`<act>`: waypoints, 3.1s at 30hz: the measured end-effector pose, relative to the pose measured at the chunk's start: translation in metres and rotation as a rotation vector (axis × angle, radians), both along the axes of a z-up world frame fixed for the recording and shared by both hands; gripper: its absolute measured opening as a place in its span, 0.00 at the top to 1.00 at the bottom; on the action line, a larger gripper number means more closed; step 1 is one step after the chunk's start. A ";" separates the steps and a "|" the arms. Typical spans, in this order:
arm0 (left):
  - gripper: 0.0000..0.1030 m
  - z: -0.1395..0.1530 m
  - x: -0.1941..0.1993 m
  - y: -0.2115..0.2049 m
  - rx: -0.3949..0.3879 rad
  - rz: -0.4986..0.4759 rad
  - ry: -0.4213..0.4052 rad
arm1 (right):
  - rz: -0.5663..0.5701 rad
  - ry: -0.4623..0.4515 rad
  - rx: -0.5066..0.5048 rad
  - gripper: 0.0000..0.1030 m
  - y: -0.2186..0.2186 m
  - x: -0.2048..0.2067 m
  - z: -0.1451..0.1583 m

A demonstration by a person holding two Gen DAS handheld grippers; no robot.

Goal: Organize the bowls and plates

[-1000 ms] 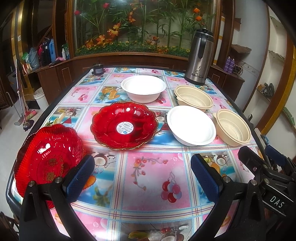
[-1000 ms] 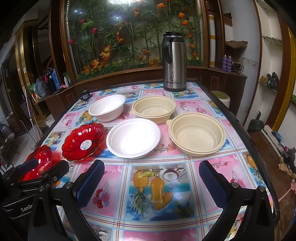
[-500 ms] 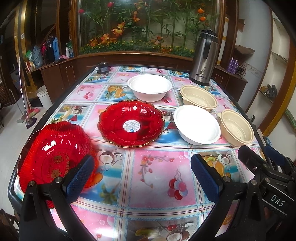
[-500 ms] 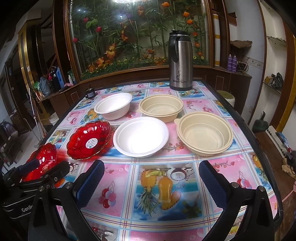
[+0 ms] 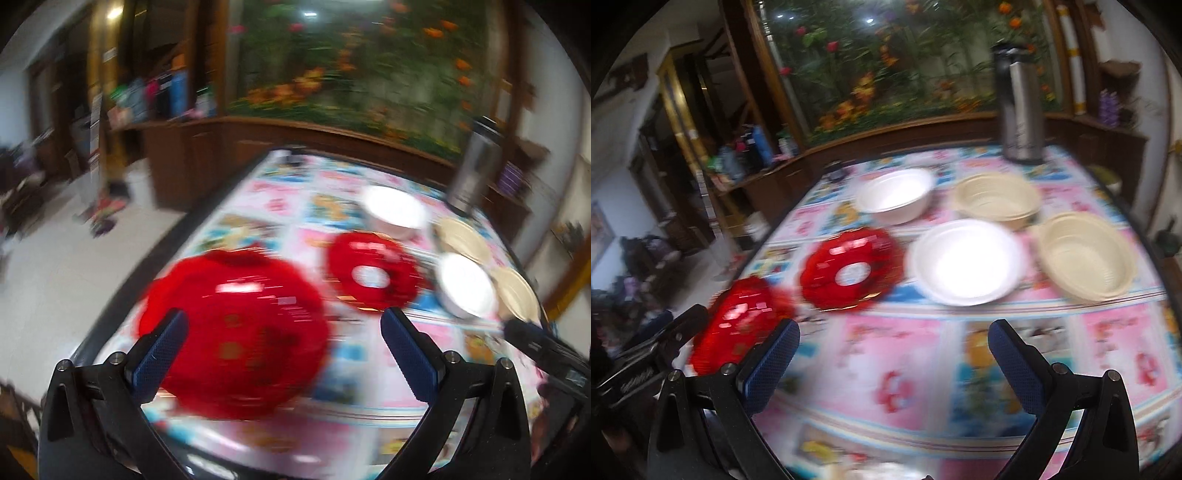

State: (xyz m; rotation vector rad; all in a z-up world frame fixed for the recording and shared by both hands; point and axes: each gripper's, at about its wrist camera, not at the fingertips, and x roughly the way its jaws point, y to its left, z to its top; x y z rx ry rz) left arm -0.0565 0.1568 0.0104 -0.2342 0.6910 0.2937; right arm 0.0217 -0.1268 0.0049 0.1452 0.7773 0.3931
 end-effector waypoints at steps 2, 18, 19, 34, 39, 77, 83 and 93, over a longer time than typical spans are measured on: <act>0.00 -0.011 -0.004 0.035 -0.048 0.089 0.027 | 0.081 0.045 0.061 0.01 0.016 0.005 -0.004; 0.44 -0.086 0.019 0.098 -0.120 0.219 0.256 | 0.271 0.398 0.164 0.42 0.149 0.053 -0.078; 0.52 -0.090 0.020 0.099 -0.124 0.219 0.268 | 0.281 0.417 0.157 0.43 0.157 0.055 -0.083; 0.83 -0.079 0.006 0.097 -0.122 0.214 0.225 | 0.302 0.406 0.061 0.87 0.182 0.047 -0.089; 0.83 -0.069 0.000 0.097 -0.102 0.215 0.194 | 0.323 0.348 0.079 0.87 0.177 0.037 -0.069; 0.17 -0.055 0.188 -0.013 -0.302 -0.107 0.339 | 0.017 0.429 0.398 0.28 0.028 0.131 -0.084; 0.18 -0.075 0.205 -0.018 -0.327 -0.087 0.401 | -0.008 0.447 0.416 0.28 0.022 0.147 -0.095; 0.77 -0.101 0.219 -0.029 -0.247 -0.095 0.506 | -0.047 0.492 0.351 0.62 0.026 0.158 -0.116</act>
